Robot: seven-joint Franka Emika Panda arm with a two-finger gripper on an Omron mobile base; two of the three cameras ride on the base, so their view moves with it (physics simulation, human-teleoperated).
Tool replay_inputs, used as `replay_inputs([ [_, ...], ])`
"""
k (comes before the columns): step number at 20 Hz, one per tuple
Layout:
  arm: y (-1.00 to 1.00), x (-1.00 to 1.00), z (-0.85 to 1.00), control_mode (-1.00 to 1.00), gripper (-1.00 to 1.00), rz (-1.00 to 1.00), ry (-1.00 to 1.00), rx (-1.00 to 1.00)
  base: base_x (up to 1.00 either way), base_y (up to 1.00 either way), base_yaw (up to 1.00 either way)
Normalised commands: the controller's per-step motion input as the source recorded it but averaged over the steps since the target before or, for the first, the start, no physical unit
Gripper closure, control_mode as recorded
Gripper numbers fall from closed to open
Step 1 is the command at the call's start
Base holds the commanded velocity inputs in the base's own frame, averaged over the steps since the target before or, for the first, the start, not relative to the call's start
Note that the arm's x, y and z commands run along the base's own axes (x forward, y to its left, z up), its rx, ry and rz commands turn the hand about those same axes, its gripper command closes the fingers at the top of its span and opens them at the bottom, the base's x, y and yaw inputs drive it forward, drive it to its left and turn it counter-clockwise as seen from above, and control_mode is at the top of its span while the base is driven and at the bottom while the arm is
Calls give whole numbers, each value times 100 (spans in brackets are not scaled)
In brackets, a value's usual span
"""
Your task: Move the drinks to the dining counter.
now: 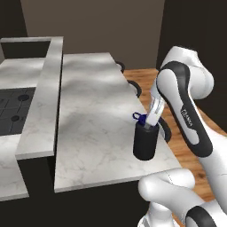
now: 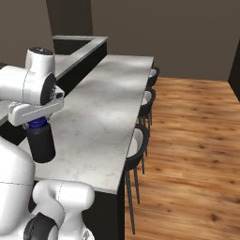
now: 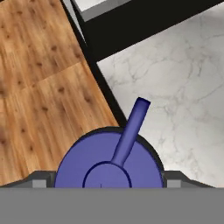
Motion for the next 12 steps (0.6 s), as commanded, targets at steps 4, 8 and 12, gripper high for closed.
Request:
replay_inputs([
  [4, 0, 14, -55, -100, 100, 29, 0, 0, 0, 0, 0],
  [8, 0, 30, -7, -100, 100, 26, -11, 0, 0, 0, 0],
  [12, 0, 32, 0, -100, 100, 26, -13, 2, 0, 0, 0],
])
